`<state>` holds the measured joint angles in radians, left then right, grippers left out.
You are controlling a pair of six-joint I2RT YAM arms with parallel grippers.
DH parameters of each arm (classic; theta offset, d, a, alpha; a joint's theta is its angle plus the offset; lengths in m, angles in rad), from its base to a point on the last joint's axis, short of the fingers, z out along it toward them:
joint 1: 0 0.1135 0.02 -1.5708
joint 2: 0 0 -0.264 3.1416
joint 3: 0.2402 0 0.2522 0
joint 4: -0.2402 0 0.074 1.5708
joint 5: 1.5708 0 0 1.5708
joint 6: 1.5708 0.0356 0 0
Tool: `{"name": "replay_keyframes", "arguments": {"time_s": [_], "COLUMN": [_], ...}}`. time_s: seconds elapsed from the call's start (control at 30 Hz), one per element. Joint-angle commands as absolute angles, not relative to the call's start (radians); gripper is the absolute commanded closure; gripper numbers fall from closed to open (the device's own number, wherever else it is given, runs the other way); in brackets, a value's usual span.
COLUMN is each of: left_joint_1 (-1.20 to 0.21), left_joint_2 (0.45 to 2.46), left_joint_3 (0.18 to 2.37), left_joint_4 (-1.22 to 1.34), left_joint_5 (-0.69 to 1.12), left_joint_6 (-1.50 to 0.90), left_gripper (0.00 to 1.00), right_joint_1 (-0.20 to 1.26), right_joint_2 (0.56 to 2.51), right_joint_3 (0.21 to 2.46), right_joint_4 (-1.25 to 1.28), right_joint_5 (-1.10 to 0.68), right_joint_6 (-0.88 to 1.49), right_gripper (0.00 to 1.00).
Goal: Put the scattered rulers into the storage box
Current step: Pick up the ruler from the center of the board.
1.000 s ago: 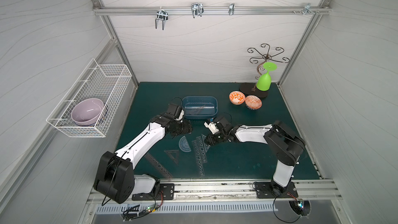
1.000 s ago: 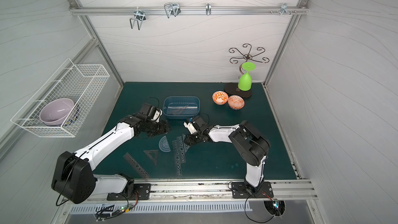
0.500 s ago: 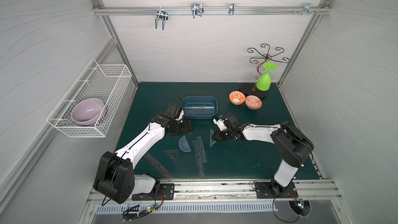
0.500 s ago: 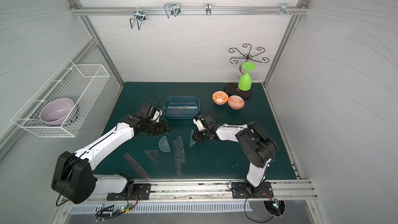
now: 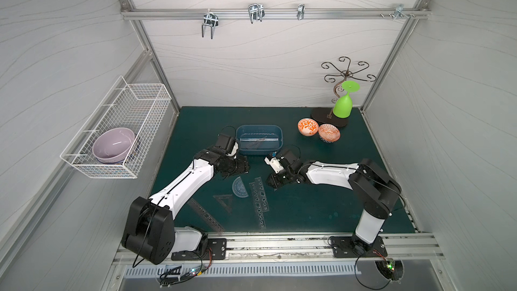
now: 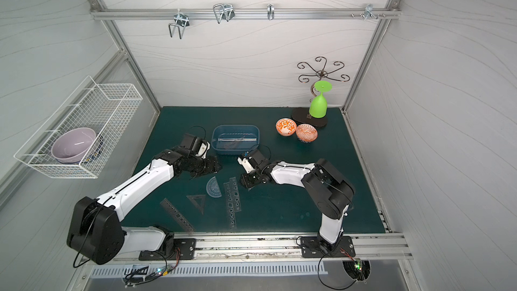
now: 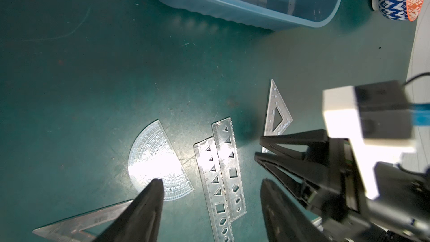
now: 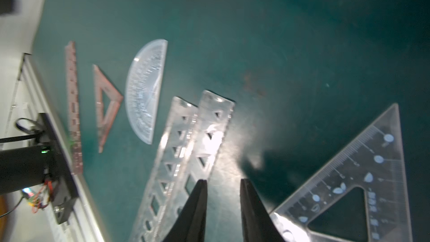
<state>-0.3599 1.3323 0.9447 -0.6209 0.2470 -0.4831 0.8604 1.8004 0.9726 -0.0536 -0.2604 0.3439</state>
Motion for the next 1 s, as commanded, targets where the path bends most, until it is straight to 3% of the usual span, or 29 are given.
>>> {"name": "replay_keyframes", "arguments": {"time_s": [0.0, 0.67, 0.83, 0.97], "left_joint_1": [-0.354, -0.359, -0.406, -0.453], "left_joint_2": [1.327, 1.357, 1.408, 1.491], "left_joint_3": [0.948, 0.944, 0.916, 0.919], "left_joint_4": [-0.611, -0.594, -0.52, -0.414], "left_joint_5": [0.255, 0.283, 0.321, 0.39], "left_joint_6": [-0.48, -0.483, -0.55, -0.621], "left_gripper": [0.3, 0.3, 0.32, 0.41], "right_joint_1": [0.848, 0.768, 0.687, 0.568], "right_joint_2": [1.833, 1.648, 1.513, 1.547], "right_joint_3": [0.961, 0.763, 0.701, 0.704], "right_joint_4": [-0.07, -0.089, 0.019, 0.133], "right_joint_5": [-0.252, -0.232, -0.406, -0.557], "right_joint_6": [0.354, 0.373, 0.423, 0.488], "right_gripper": [0.7, 0.71, 0.71, 0.8]}}
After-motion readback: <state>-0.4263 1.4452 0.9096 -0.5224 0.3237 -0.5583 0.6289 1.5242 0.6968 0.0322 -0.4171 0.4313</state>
